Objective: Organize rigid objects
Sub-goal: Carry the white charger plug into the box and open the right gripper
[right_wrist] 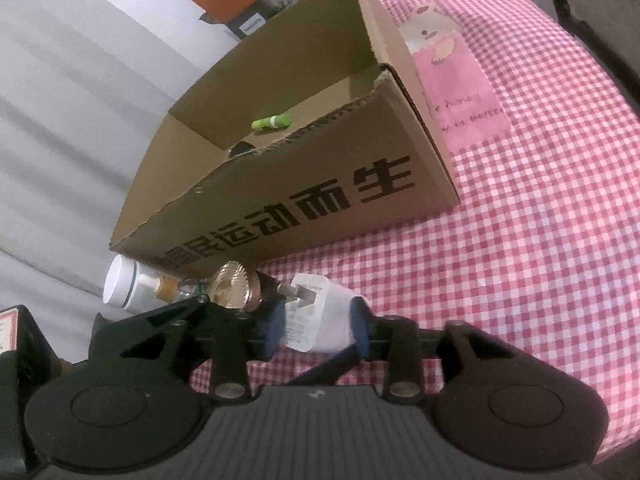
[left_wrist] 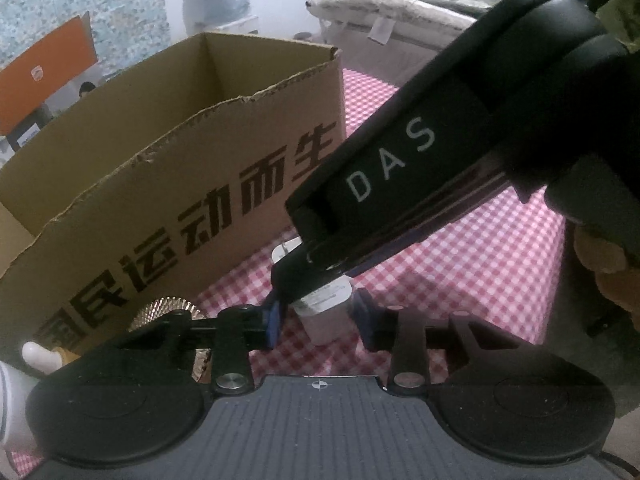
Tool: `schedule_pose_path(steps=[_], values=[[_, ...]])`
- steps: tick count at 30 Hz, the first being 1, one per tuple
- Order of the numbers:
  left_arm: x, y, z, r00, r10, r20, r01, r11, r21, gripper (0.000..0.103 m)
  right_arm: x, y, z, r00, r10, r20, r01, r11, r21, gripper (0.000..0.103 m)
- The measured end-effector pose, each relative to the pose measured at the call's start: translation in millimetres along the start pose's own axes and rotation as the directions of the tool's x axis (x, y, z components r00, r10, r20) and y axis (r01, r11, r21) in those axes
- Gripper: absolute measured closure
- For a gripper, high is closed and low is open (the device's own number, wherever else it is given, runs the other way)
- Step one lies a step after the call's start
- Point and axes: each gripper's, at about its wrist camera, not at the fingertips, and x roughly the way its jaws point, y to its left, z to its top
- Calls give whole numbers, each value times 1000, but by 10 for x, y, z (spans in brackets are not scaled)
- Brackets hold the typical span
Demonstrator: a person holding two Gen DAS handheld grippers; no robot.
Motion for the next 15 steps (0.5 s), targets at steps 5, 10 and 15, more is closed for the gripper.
schedule_pose_path(steps=[5, 10, 15], values=[[15, 101, 43, 1000, -5, -7, 5, 1000, -18, 70, 46, -46, 19, 1000, 24, 12, -24, 1000, 20, 62], [-57, 72, 19, 1000, 2, -1, -2, 1000, -26, 70, 3, -4, -39, 999, 22, 28, -22, 1000, 5, 63], [-310, 46, 40, 999, 27, 42, -26, 999, -26, 70, -165, 136, -74, 998, 29, 51, -28, 999, -22, 64]])
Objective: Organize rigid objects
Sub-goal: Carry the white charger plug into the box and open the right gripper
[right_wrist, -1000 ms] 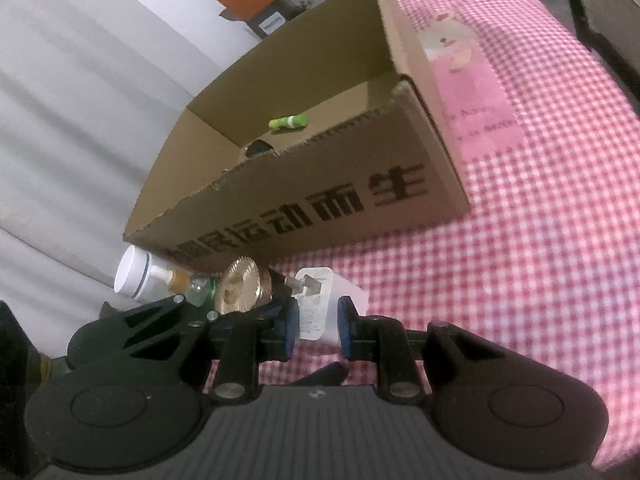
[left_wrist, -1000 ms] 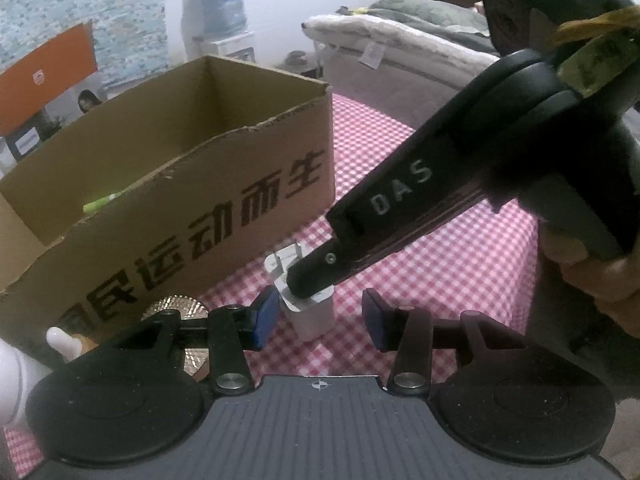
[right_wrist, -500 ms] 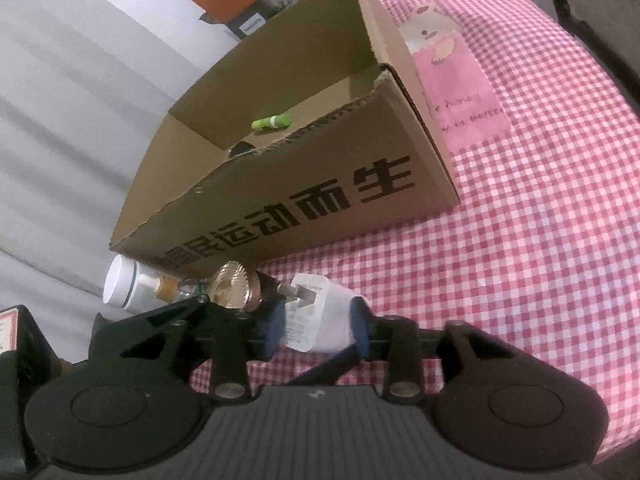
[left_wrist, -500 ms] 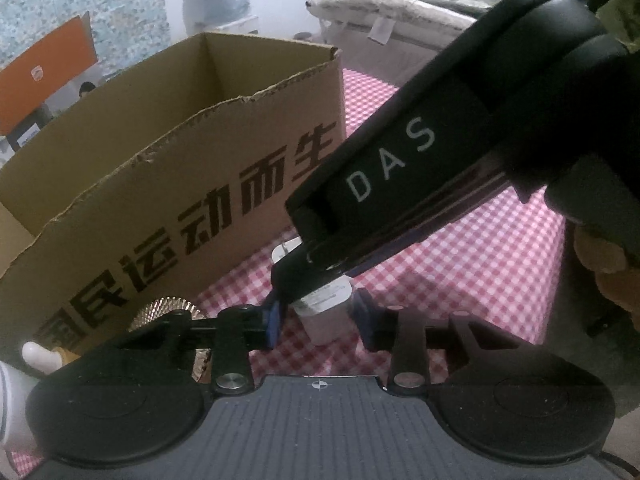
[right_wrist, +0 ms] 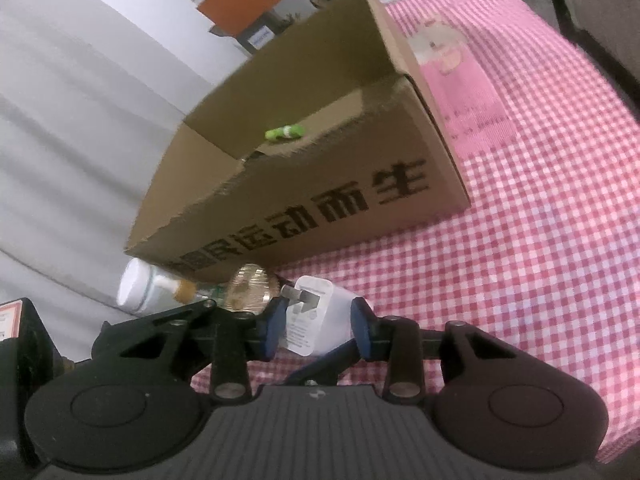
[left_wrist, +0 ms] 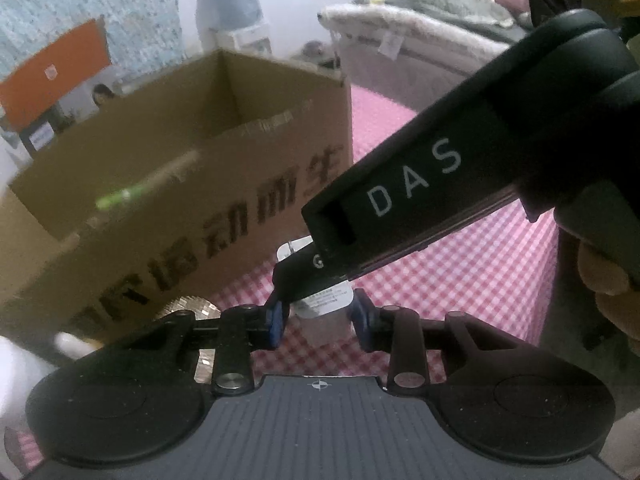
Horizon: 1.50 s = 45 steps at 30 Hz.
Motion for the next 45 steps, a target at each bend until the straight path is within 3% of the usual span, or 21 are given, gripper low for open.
schedule_pose_path(steps=[7, 13, 18, 28, 37, 45], values=[[-519, 164, 334, 989, 97, 112, -96, 995, -18, 72, -378, 476, 184, 995, 48, 83, -37, 990, -136, 65], [-528, 507, 736, 985, 124, 118, -114, 989, -92, 73, -430, 770, 668, 990, 100, 96, -77, 972, -221, 65], [-285, 777, 1007, 986, 153, 72, -142, 980, -138, 73, -166, 821, 1186, 992, 116, 43, -104, 970, -220, 66], [582, 1253, 1334, 978, 163, -129, -189, 956, -226, 73, 752, 625, 2004, 989, 88, -119, -108, 979, -172, 66], [996, 1499, 1413, 961, 151, -233, -211, 942, -261, 73, 1323, 373, 2328, 978, 64, -197, -93, 986, -141, 67], [939, 1457, 1484, 965, 141, -219, -195, 950, -245, 71, 1327, 324, 2372, 976, 80, -203, -109, 985, -133, 66]])
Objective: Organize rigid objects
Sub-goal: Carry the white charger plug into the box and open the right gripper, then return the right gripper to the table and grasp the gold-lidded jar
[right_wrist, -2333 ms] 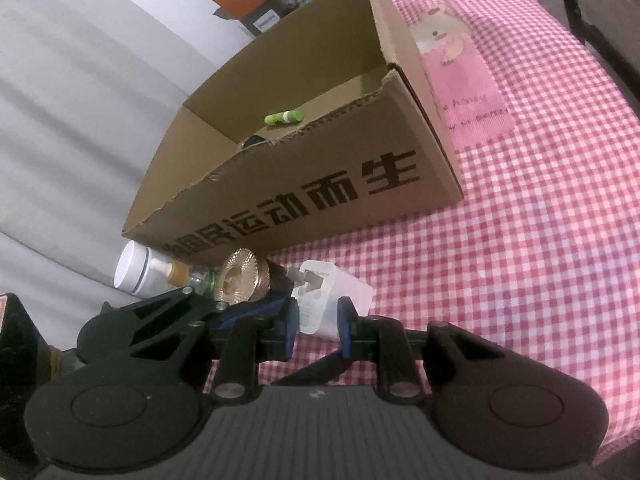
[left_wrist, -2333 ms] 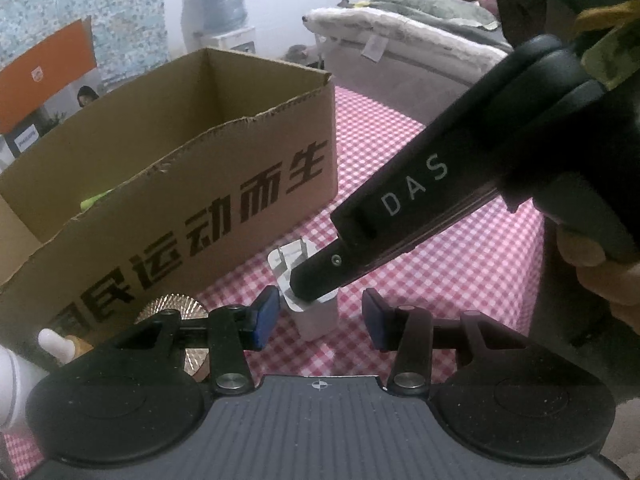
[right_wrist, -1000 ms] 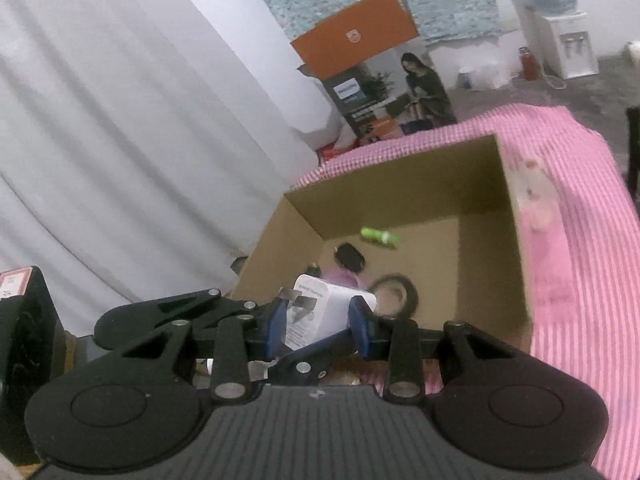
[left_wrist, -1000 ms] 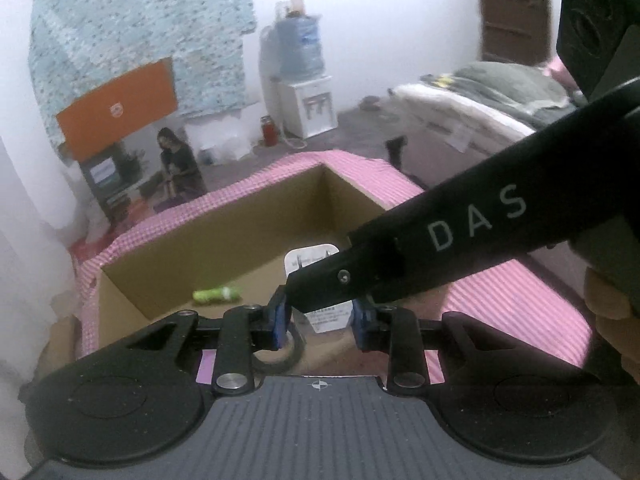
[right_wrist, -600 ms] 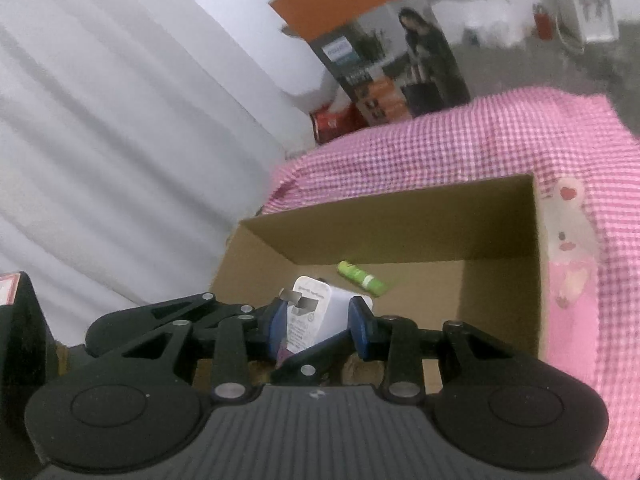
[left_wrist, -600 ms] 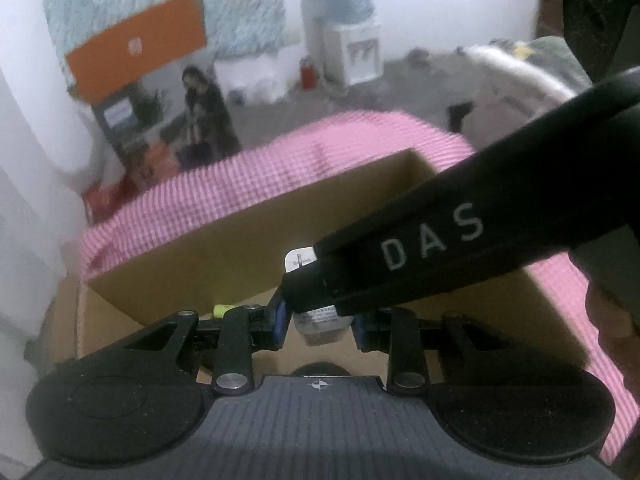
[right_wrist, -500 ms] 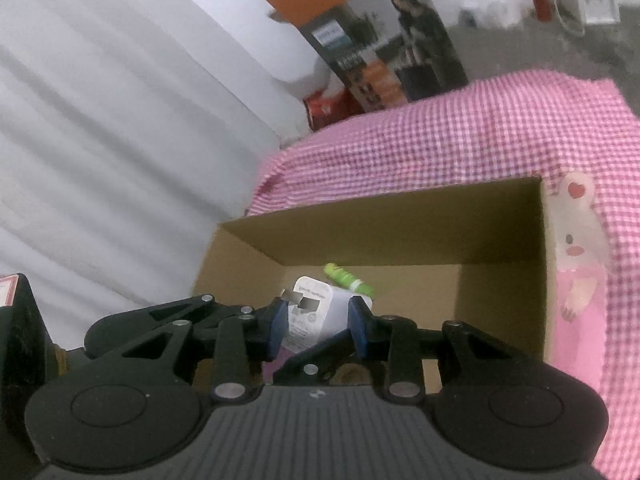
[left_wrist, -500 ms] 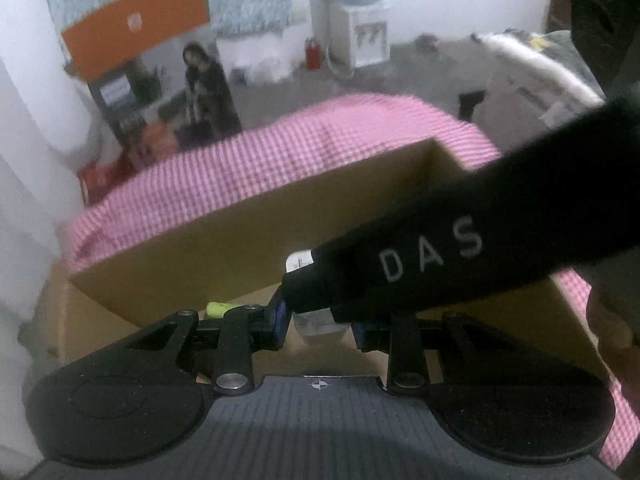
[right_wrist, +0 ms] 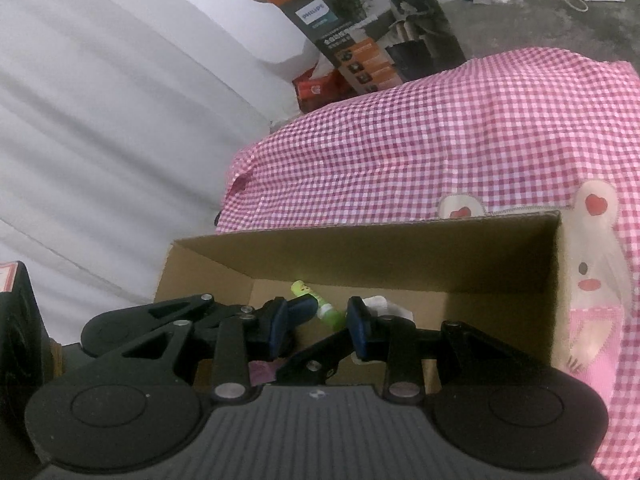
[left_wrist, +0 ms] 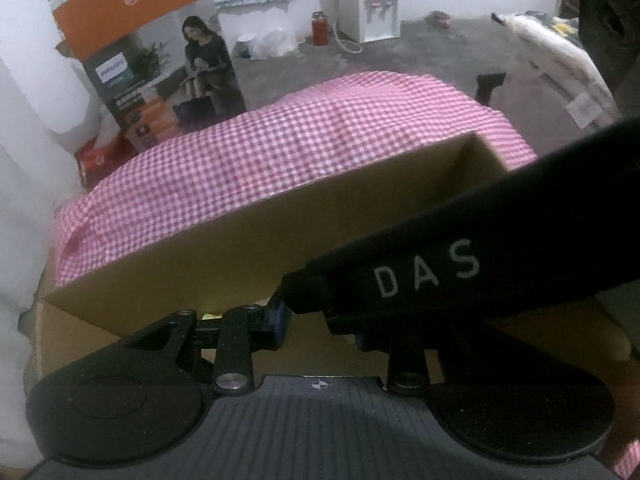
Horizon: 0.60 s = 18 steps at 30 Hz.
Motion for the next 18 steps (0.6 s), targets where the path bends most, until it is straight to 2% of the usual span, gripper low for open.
schedule_pose_path(steps=[2, 5, 7, 12, 18], values=[[-87, -29, -13, 1000, -9, 18, 9, 1000, 13, 69, -87, 27, -31, 1000, 1, 12, -1, 1000, 2, 65], [-240, -66, -53, 999, -23, 44, 22, 1000, 20, 61, -262, 76, -114, 999, -1, 48, 1, 1000, 1, 59], [-376, -93, -110, 997, -31, 65, 29, 999, 26, 51, -420, 117, -202, 997, 0, 78, 0, 1000, -3, 56], [-735, -151, -322, 992, -47, 119, 43, 998, 42, 45, -932, 229, -503, 984, 9, 175, -8, 1000, -11, 49], [-1248, -97, -760, 976, -85, 199, 76, 996, 50, 38, -1474, 382, -1035, 963, 41, 266, -36, 999, -24, 47]])
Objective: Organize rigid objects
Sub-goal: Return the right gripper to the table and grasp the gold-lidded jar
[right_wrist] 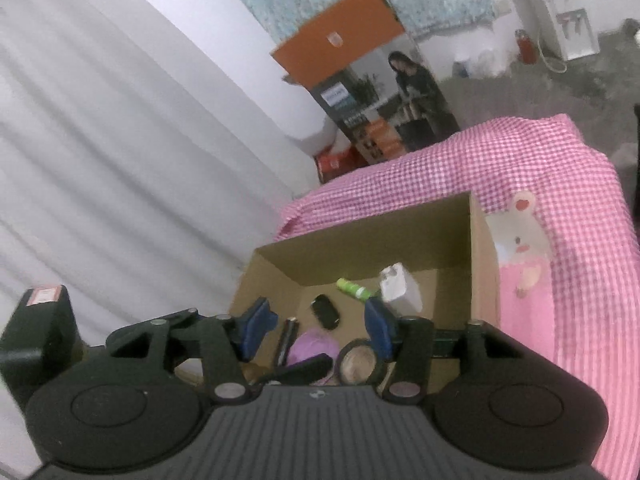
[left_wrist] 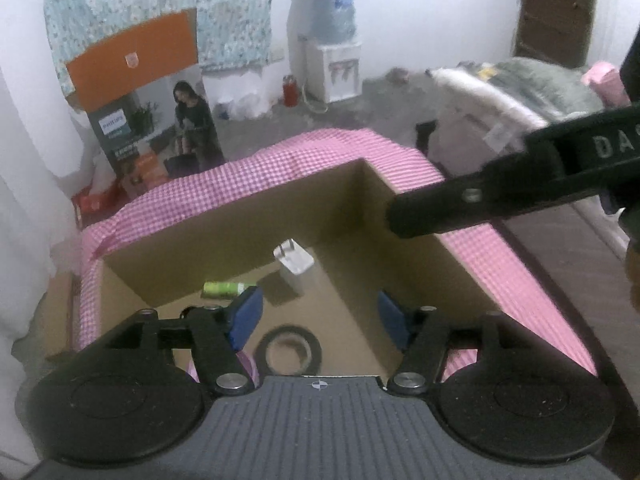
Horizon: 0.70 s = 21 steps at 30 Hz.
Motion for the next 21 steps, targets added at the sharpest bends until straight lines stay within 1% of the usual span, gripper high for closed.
schedule_pose_path(steps=[2, 5, 10, 13, 15, 17, 21], values=[[-208, -3, -159, 999, -10, 33, 10, 1000, 8, 36, -166, 42, -154, 1000, 19, 16, -19, 1000, 2, 47], [-420, -16, -384, 998, -13, 65, 12, 1000, 27, 35, -369, 121, -441, 998, 52, 28, -52, 999, 10, 47], [-583, -40, -798, 997, -18, 72, 15, 999, 46, 35, -557, 252, -946, 993, 107, 45, -108, 994, 23, 47], [-544, -27, -1022, 998, -32, 46, 31, 999, 38, 35, -552, 279, -1172, 992, 117, 51, -119, 992, 34, 45], [-465, -30, -1159, 999, -25, 23, 24, 999, 38, 35, -490, 260, -1295, 991, 124, 48, -127, 991, 51, 45], [-382, -16, -1283, 999, -34, 0, 34, 999, 41, 35, -380, 222, -1405, 991, 129, 32, -131, 989, 72, 45], [-148, 10, -1449, 997, -62, -43, 62, 998, 14, 35, -77, 140, -1575, 993, 117, -10, -115, 986, 120, 45]])
